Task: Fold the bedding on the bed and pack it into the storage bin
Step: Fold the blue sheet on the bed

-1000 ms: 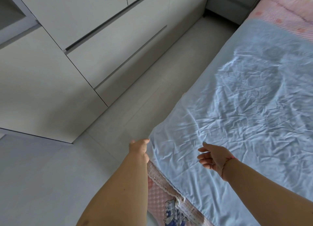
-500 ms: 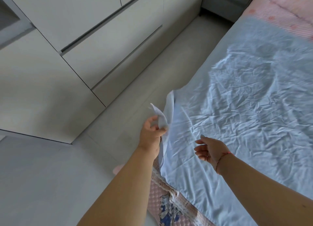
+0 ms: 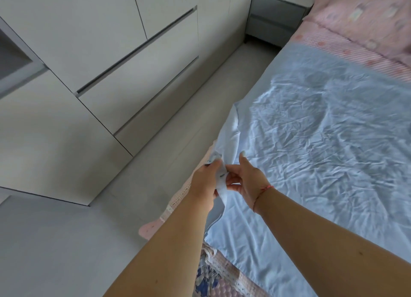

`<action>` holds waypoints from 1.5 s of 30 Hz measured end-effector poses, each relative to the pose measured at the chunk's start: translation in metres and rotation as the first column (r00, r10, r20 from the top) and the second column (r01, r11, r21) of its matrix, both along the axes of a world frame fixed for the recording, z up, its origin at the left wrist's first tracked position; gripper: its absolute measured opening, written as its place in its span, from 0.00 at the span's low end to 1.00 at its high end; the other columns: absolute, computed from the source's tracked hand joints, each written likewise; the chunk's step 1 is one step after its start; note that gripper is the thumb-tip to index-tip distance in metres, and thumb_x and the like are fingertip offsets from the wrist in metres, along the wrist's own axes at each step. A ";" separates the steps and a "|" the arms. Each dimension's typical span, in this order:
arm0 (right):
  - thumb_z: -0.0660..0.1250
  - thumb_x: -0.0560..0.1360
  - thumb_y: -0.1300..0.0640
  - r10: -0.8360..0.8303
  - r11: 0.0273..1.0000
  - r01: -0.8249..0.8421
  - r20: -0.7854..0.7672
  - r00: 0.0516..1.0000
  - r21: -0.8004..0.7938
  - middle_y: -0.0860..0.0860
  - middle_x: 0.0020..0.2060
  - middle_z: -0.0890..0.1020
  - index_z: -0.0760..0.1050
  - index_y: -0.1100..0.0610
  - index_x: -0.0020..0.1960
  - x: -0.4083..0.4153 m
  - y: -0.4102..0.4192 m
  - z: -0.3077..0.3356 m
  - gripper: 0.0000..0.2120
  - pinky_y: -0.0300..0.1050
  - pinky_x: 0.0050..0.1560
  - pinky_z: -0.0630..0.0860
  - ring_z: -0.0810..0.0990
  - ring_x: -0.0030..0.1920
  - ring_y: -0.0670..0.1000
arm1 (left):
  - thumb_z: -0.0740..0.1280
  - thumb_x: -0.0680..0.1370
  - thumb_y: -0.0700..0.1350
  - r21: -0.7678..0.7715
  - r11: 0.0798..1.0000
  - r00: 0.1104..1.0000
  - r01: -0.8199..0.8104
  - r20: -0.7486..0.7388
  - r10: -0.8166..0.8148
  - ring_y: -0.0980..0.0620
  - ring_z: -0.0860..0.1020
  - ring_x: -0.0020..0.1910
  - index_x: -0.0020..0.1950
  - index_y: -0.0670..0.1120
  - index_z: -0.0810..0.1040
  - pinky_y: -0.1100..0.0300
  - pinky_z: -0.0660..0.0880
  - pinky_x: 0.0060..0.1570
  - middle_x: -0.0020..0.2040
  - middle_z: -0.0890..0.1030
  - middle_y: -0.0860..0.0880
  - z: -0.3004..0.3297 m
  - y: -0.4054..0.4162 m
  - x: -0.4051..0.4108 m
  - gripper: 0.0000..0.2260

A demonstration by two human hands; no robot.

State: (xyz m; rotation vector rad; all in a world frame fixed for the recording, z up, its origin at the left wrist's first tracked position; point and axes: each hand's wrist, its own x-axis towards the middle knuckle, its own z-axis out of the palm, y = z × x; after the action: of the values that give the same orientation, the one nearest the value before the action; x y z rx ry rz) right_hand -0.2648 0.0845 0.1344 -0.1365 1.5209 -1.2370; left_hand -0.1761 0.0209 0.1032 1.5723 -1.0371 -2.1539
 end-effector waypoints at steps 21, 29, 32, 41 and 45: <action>0.38 0.80 0.37 0.215 0.972 -0.221 -0.083 0.973 -0.082 0.52 0.36 0.77 0.81 0.58 0.47 -0.016 0.053 0.044 0.38 0.43 0.41 0.71 0.73 0.37 0.49 | 0.65 0.79 0.52 -0.353 0.936 1.000 0.006 -0.001 -0.007 0.49 0.71 0.31 0.36 0.44 0.73 0.56 0.69 0.36 0.29 0.73 0.48 0.055 0.040 -0.023 0.15; 0.49 0.80 0.38 0.013 0.996 -0.015 -0.030 0.999 -0.083 0.59 0.49 0.78 0.76 0.50 0.60 -0.066 0.058 0.081 0.24 0.49 0.48 0.77 0.79 0.47 0.55 | 0.60 0.82 0.53 -0.527 0.850 0.999 0.008 -0.041 -0.035 0.62 0.73 0.28 0.48 0.43 0.79 0.65 0.68 0.33 0.33 0.78 0.53 0.082 0.089 -0.018 0.15; 0.57 0.79 0.44 0.009 0.999 -0.011 -0.033 0.999 -0.047 0.60 0.51 0.80 0.79 0.56 0.52 -0.070 0.058 0.085 0.18 0.53 0.57 0.77 0.80 0.52 0.58 | 0.63 0.77 0.60 -0.588 0.808 0.997 0.010 -0.053 -0.051 0.53 0.71 0.31 0.46 0.37 0.78 0.59 0.67 0.34 0.33 0.75 0.47 0.092 0.122 -0.017 0.25; 0.57 0.78 0.71 -0.139 0.990 0.138 -0.099 0.985 -0.017 0.62 0.60 0.76 0.70 0.63 0.68 -0.104 0.111 0.095 0.20 0.46 0.56 0.76 0.75 0.43 0.53 | 0.69 0.77 0.52 -0.494 0.868 0.999 -0.048 -0.041 0.032 0.54 0.70 0.27 0.47 0.36 0.77 0.63 0.68 0.27 0.29 0.72 0.49 0.112 0.197 0.001 0.17; 0.60 0.75 0.72 -0.334 0.941 0.338 0.125 0.934 -0.011 0.59 0.40 0.78 0.71 0.65 0.63 -0.118 0.148 0.098 0.17 0.49 0.40 0.81 0.76 0.37 0.53 | 0.65 0.80 0.43 -0.493 0.870 1.000 -0.009 0.005 0.014 0.60 0.71 0.23 0.50 0.40 0.77 0.60 0.77 0.29 0.27 0.74 0.54 0.127 0.231 -0.005 0.06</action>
State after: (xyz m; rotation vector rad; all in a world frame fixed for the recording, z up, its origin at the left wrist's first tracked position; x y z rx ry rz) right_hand -0.3828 0.2328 0.2323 0.1847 1.4565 -1.5121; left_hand -0.1814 0.2524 0.2305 1.3319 -1.4351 -1.6821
